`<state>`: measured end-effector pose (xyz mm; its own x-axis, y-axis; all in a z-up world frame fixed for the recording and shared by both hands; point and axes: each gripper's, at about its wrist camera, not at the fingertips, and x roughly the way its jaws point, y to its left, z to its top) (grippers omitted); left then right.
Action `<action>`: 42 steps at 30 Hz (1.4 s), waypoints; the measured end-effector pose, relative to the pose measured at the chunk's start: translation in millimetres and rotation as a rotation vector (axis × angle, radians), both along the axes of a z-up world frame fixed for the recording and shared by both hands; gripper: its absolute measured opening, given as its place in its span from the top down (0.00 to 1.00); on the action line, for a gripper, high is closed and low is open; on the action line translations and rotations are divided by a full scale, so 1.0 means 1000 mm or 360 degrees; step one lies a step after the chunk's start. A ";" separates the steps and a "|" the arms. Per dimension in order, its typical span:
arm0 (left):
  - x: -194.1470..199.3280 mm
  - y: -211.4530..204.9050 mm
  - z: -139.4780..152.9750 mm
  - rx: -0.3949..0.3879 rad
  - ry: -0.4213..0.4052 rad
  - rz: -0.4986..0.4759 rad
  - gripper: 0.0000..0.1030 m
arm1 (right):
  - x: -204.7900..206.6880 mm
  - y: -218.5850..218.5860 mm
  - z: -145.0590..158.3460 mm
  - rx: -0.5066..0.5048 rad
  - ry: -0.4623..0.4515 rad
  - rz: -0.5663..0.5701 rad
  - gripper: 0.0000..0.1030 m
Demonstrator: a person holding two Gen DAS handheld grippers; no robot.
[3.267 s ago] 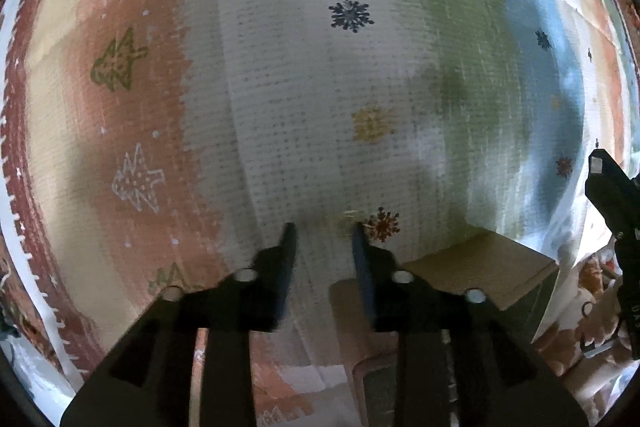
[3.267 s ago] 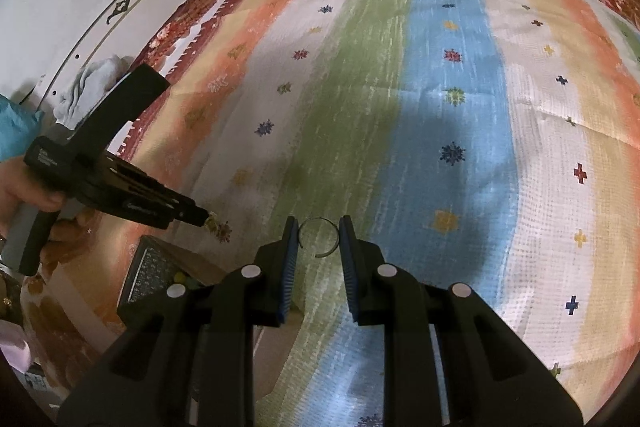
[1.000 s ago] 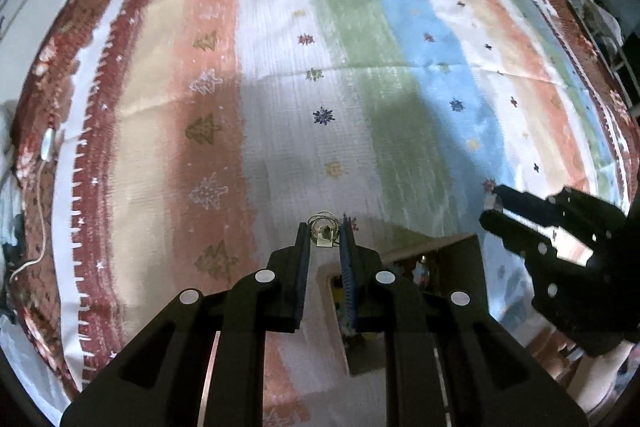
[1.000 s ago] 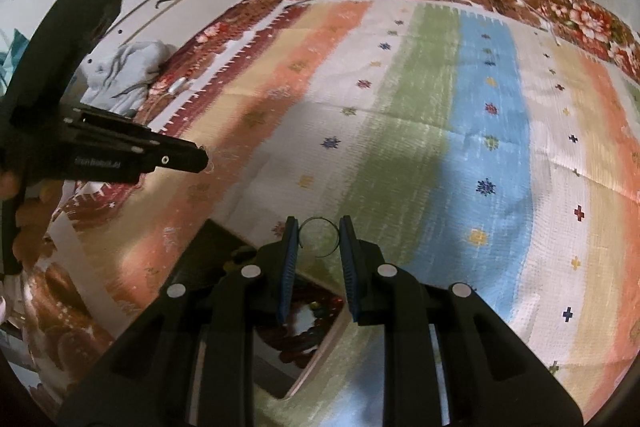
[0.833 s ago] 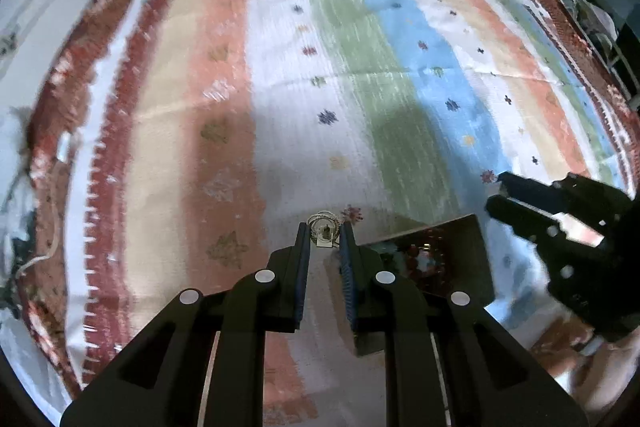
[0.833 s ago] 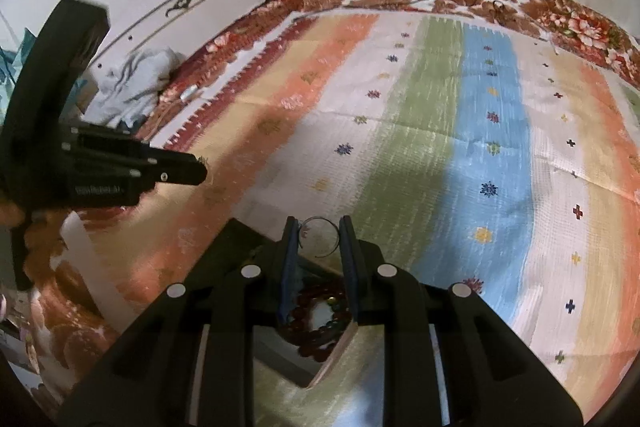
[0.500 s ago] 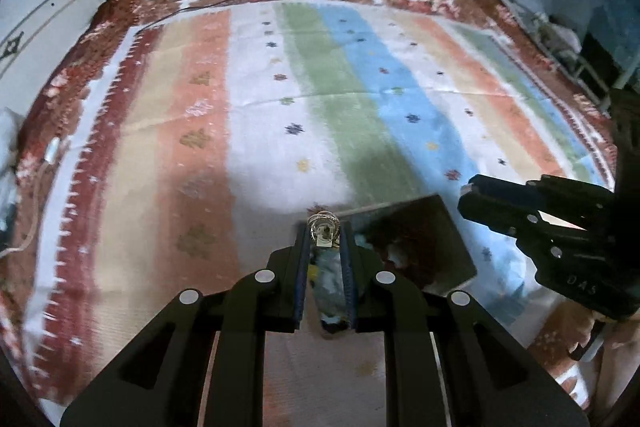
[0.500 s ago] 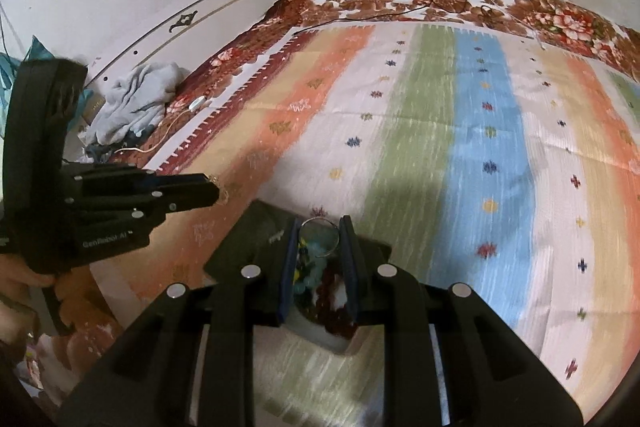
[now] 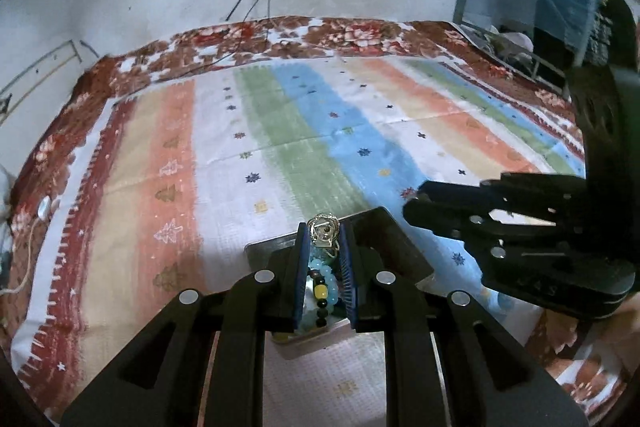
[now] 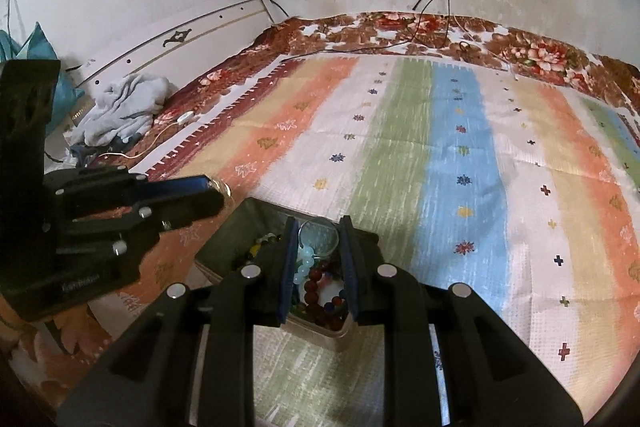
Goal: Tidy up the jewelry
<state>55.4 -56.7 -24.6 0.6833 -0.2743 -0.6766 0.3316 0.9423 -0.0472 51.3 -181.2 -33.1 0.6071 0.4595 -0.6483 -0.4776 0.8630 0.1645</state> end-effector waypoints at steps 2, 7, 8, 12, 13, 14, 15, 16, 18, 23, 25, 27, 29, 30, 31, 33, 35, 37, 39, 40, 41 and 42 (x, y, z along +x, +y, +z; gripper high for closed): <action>-0.003 -0.002 0.000 0.0033 -0.0030 -0.0007 0.85 | 0.000 0.001 -0.001 -0.0003 -0.0005 0.0007 0.78; -0.002 0.000 -0.001 0.0024 -0.0013 0.0005 0.85 | 0.001 0.003 -0.006 -0.0028 0.0019 0.0025 0.78; -0.002 0.000 -0.001 0.0020 -0.0014 0.0006 0.85 | 0.001 0.004 -0.007 -0.0030 0.0021 0.0029 0.78; -0.001 -0.001 -0.002 0.0022 -0.0007 0.0002 0.74 | 0.002 0.006 -0.008 -0.0021 0.0032 0.0047 0.76; -0.001 -0.001 -0.002 0.0029 -0.0008 0.0007 0.60 | 0.002 0.005 -0.008 -0.0019 0.0027 0.0042 0.64; -0.001 -0.001 -0.002 0.0032 -0.0007 0.0008 0.55 | 0.002 0.004 -0.007 -0.0016 0.0021 0.0038 0.55; -0.001 0.000 -0.002 0.0036 -0.0007 0.0012 0.55 | 0.002 0.003 -0.006 -0.0016 0.0013 0.0027 0.53; -0.001 -0.001 -0.003 0.0042 -0.0005 0.0016 0.53 | 0.002 0.001 -0.005 -0.0009 0.0006 0.0011 0.49; -0.002 0.000 -0.003 0.0060 -0.0007 0.0017 0.46 | 0.003 -0.003 -0.003 0.0011 0.0000 -0.0011 0.42; -0.007 0.001 0.000 0.0078 -0.0049 0.0023 0.38 | -0.001 -0.012 0.000 0.0018 -0.0022 -0.0067 0.31; -0.008 0.003 0.000 0.0066 -0.0051 0.0029 0.33 | -0.003 -0.015 0.001 0.0005 -0.0032 -0.0087 0.28; -0.008 0.005 0.001 0.0059 -0.0066 0.0044 0.30 | -0.005 -0.020 0.001 0.0007 -0.0038 -0.0112 0.19; -0.009 0.006 0.003 0.0061 -0.0091 0.0052 0.21 | -0.006 -0.023 0.001 0.0011 -0.0040 -0.0132 0.14; -0.009 0.006 0.003 0.0063 -0.0104 0.0055 0.18 | -0.006 -0.025 0.001 0.0012 -0.0041 -0.0138 0.11; -0.011 0.006 0.003 0.0066 -0.0126 0.0061 0.13 | -0.007 -0.026 0.002 0.0009 -0.0054 -0.0155 0.09; -0.012 0.005 0.004 0.0075 -0.0158 0.0070 0.07 | -0.009 -0.029 0.004 0.0004 -0.0079 -0.0178 0.06; -0.013 0.005 0.003 0.0092 -0.0177 0.0072 0.06 | -0.011 -0.031 0.005 0.0010 -0.0097 -0.0190 0.05; -0.012 0.003 0.002 0.0112 -0.0184 0.0074 0.06 | -0.010 -0.033 0.005 0.0011 -0.0096 -0.0200 0.05; -0.011 0.002 0.001 0.0129 -0.0178 0.0083 0.06 | -0.009 -0.033 0.004 0.0008 -0.0089 -0.0204 0.05; -0.010 0.002 0.000 0.0140 -0.0165 0.0095 0.06 | -0.008 -0.033 0.004 0.0007 -0.0089 -0.0204 0.05; -0.009 0.002 -0.001 0.0146 -0.0156 0.0104 0.06 | -0.008 -0.034 0.003 0.0007 -0.0088 -0.0202 0.05; -0.008 0.002 -0.001 0.0151 -0.0147 0.0127 0.06 | -0.008 -0.034 0.004 0.0009 -0.0089 -0.0203 0.05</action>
